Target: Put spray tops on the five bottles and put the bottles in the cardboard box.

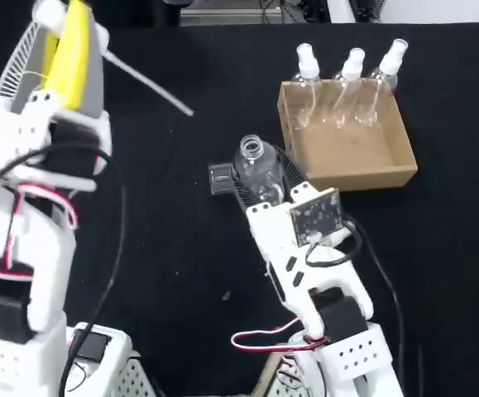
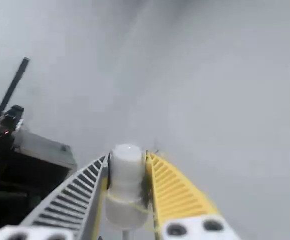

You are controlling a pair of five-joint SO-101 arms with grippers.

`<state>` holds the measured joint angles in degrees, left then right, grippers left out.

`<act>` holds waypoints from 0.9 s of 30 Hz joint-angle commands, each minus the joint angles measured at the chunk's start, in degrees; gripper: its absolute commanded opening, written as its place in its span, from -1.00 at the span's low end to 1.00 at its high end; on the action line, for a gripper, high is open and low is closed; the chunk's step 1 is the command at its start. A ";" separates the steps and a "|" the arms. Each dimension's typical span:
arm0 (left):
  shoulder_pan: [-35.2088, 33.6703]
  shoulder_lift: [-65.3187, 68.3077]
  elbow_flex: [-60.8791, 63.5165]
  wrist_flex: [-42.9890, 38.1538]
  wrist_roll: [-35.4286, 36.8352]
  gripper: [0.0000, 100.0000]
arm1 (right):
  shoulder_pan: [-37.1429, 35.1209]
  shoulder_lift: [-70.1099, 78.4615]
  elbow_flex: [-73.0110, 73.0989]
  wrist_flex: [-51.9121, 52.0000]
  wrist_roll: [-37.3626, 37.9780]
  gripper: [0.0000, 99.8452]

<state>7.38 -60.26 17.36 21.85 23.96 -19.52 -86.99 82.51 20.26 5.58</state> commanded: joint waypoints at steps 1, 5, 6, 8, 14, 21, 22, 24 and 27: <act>6.29 1.05 -2.95 -2.02 -3.96 -0.94 | -0.79 -1.54 -0.40 -1.93 -0.18 -0.98; 12.18 7.38 -3.91 -2.20 -10.55 -0.94 | -0.79 -1.54 -0.40 -1.93 -0.18 -0.98; 12.62 8.70 -4.26 -2.20 -11.16 -0.94 | -0.79 -1.54 -0.40 -1.93 -0.18 -0.98; 12.70 11.08 -4.53 -2.20 -11.34 -0.94 | -0.79 -1.54 -0.40 -1.93 -0.18 -0.98; 13.32 13.01 -4.53 -2.20 -11.43 -0.94 | -0.79 -1.54 -0.40 -1.93 -0.18 -0.98; 15.16 12.48 -4.79 -2.64 -11.52 -0.94 | -0.79 -1.54 -0.40 -1.93 -0.18 -0.98; 15.16 12.57 -5.14 -2.90 -11.43 -0.94 | -0.79 -1.54 -0.40 -1.93 -0.18 -0.98; 15.16 12.57 -5.67 -2.90 -11.43 -0.94 | -0.79 -1.54 -0.40 -1.93 -0.18 -0.98; 15.96 12.57 -5.67 -2.55 -11.43 -0.94 | -0.79 -1.54 -0.40 -1.93 -0.18 -0.98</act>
<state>22.15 -47.43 15.52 20.18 12.44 -19.52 -86.99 82.51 20.26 5.58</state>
